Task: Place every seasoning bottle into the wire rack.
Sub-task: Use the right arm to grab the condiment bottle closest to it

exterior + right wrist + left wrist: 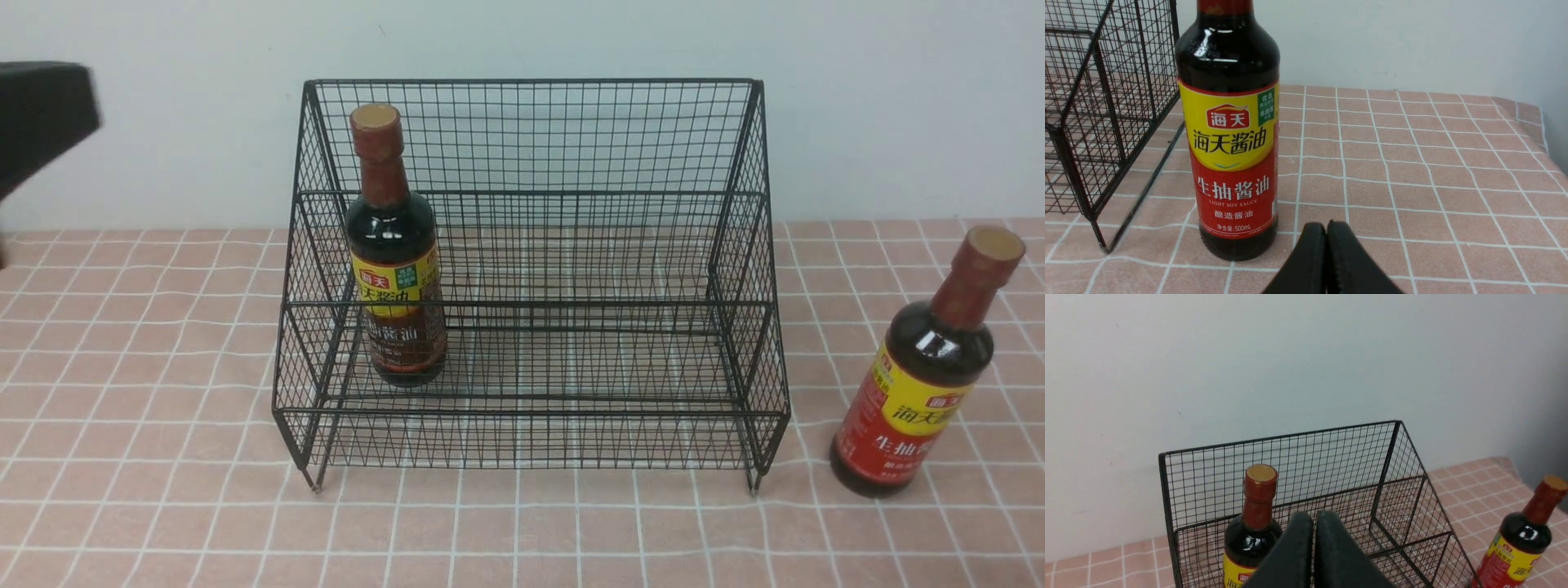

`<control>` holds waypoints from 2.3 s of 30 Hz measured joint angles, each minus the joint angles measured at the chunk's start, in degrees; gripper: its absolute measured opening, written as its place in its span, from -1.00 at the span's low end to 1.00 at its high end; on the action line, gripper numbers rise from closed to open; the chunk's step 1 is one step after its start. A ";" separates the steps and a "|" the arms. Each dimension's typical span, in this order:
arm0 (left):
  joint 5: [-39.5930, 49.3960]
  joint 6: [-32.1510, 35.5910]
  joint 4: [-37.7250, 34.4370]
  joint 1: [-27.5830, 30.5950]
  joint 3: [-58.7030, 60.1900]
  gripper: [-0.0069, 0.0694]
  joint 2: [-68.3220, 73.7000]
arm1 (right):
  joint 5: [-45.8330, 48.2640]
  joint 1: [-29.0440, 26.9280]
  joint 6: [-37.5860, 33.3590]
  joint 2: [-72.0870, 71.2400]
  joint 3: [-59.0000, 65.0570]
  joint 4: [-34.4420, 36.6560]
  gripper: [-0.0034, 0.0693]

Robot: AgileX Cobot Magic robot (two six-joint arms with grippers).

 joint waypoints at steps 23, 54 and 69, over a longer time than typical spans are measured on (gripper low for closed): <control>14.51 -7.61 14.04 0.52 6.90 -0.84 -15.79 | 0.00 0.00 0.00 0.00 0.00 0.00 -0.94; -9.81 0.95 7.04 18.12 55.98 -0.84 -35.43 | 0.00 0.00 0.00 0.00 0.00 0.06 -0.94; -9.67 0.95 7.09 18.12 55.98 -0.84 -35.43 | 0.00 0.00 0.00 0.00 0.00 0.06 -0.94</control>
